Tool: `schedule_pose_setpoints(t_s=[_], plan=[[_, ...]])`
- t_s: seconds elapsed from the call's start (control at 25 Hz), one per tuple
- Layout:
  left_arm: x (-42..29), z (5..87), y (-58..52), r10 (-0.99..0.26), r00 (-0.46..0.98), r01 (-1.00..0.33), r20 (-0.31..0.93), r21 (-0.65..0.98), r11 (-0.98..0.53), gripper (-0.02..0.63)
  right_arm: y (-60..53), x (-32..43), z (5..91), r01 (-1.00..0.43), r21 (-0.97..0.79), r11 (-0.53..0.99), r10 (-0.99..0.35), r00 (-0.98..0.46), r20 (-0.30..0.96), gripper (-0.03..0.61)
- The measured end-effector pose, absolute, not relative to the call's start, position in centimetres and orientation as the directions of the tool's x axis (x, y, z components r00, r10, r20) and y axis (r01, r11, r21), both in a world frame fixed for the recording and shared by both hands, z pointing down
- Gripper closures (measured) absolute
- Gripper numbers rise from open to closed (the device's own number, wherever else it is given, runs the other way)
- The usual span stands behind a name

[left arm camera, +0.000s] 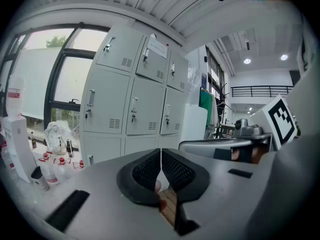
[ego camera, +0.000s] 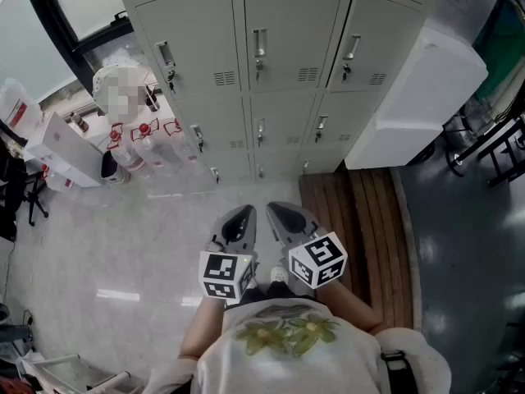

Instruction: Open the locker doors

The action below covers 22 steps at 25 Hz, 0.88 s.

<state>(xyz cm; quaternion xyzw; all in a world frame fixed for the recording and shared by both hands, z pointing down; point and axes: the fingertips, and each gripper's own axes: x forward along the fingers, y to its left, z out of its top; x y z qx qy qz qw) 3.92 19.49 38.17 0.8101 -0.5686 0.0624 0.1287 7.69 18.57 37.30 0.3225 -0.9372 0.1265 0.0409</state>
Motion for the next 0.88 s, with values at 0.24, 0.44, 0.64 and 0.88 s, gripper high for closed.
schedule_pose_setpoints(t_s=[0.24,0.44,0.64,0.88], plan=[[4.8,37.8,19.1,-0.906,0.342,-0.939,0.249,0.134,-0.317,0.577,18.2,8.5,37.2,-0.604,-0.224,0.765,-0.585,-0.797,0.152,0.543],[5.5,38.0,18.4,-0.91,0.329,-0.943,0.251,0.131,-0.305,0.578,17.8,9.0,37.4,-0.577,-0.23,0.784,-0.56,-0.816,0.139,0.543],[6.2,37.8,17.7,-0.928,0.302,-0.952,0.218,0.112,-0.284,0.578,17.7,9.7,38.7,-0.514,-0.219,0.829,-0.492,-0.858,0.149,0.543],[6.1,37.3,17.0,-0.94,0.273,-0.96,0.203,0.114,-0.254,0.577,16.5,10.2,38.5,-0.496,-0.218,0.841,-0.476,-0.869,0.137,0.542]])
